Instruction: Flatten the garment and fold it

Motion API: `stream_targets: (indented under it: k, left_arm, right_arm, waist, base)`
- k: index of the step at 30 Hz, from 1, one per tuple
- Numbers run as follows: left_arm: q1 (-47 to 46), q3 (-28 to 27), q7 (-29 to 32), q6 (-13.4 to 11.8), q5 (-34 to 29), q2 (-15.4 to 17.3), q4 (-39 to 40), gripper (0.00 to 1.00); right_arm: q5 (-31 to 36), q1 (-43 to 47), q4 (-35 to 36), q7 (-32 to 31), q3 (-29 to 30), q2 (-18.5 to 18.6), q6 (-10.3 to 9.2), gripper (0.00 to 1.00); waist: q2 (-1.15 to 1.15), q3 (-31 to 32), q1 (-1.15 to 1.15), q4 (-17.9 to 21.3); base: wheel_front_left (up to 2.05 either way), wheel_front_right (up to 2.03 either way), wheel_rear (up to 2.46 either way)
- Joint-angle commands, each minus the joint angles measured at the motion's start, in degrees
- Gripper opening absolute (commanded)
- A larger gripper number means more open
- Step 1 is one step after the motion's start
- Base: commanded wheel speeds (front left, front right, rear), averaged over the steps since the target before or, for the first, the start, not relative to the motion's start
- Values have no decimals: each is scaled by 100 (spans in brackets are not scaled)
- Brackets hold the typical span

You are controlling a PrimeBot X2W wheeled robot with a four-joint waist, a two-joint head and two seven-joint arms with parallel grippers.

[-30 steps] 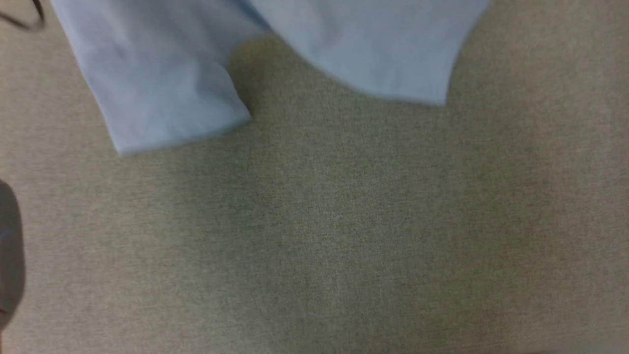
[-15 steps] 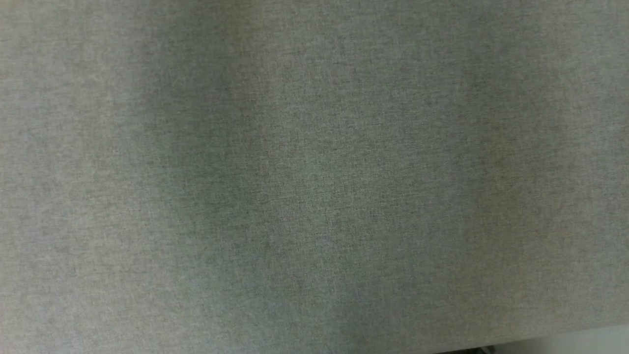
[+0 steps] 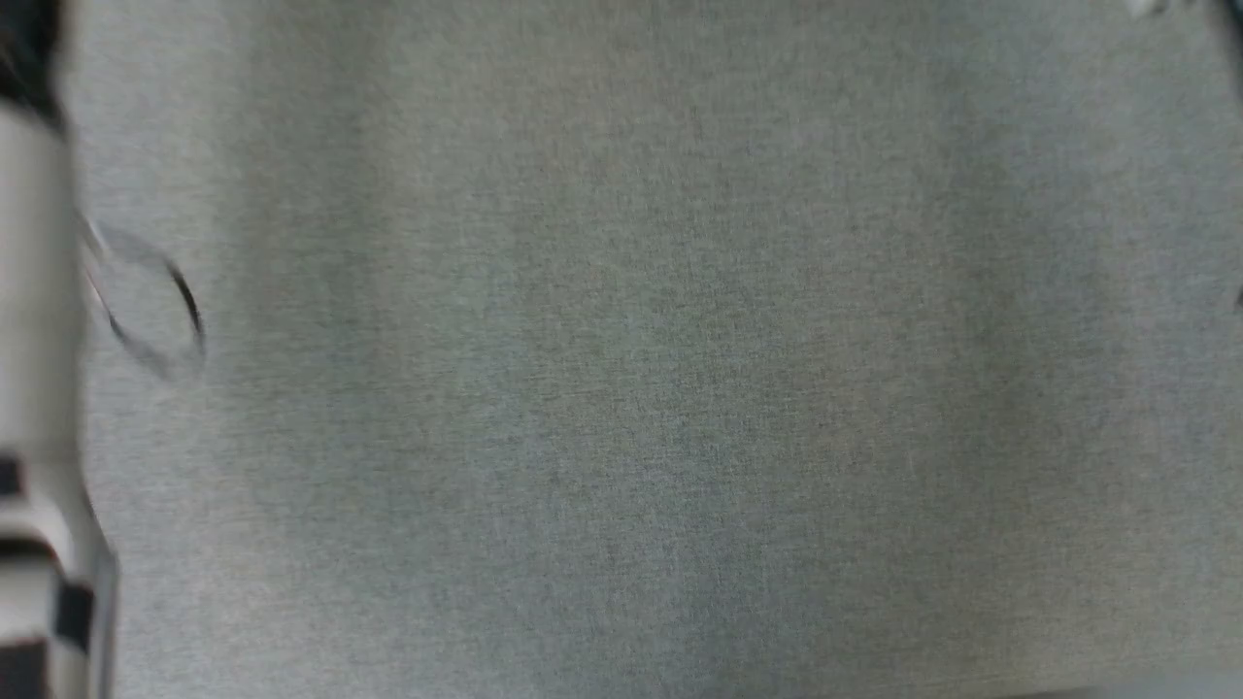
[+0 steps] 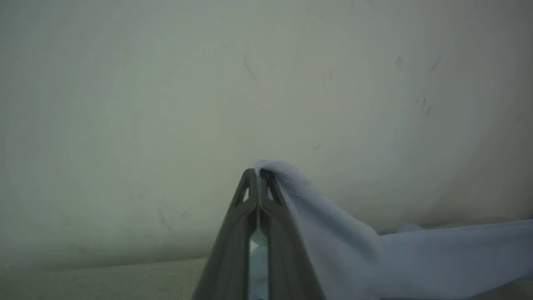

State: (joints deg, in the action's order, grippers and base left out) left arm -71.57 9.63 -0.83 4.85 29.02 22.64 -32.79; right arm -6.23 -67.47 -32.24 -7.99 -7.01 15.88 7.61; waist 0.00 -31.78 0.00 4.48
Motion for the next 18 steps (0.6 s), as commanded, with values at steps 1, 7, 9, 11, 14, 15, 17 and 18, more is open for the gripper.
stream_targets:
  k: [1,7,9,11,14,15,17,18]
  left_arm:
    - [412,67,135,64,93,53,49,0]
    - [2490,209,1110,137,707,129,921,0]
    - [3254,200,1461,76,951,162,1396,0]
    - [4028,173,1770,-71,1173,191,1948,0]
    - [5160,135,2101,-369,1423,208,2754,0]
    - [5507,131,2164,-469,1505,172,2985,0]
    - [6137,132,2261,-651,1669,73,3382,0]
    - [6420,143,2305,-721,1740,35,3535,0]
  right_arm:
    - [-191,335,28,7,-117,79,-12,0]
    - [-1018,1901,492,-119,-467,366,-12,0]
    - [-1218,2420,709,-168,-465,423,-12,0]
    - [-1332,2903,929,-189,-399,466,-12,0]
    - [-1390,3579,1189,-196,-169,466,-12,0]
    - [-1370,3792,1254,-209,-72,444,-12,0]
    - [-1301,4189,1378,-247,129,383,-12,0]
    - [-1251,4381,1428,-281,235,352,-12,0]
  waist:
    - [0,416,0,-119]
    - [0,1112,0,-224]
    - [0,1299,0,-240]
    - [0,1450,0,-255]
    - [0,1630,0,-273]
    - [0,1685,0,-274]
    - [0,1775,0,-287]
    - [0,1820,0,-296]
  base:
    - [0,0,0]
    - [0,0,0]
    - [0,0,0]
    - [0,0,0]
    - [0,0,0]
    - [0,0,0]
    - [0,0,0]
    - [0,0,0]
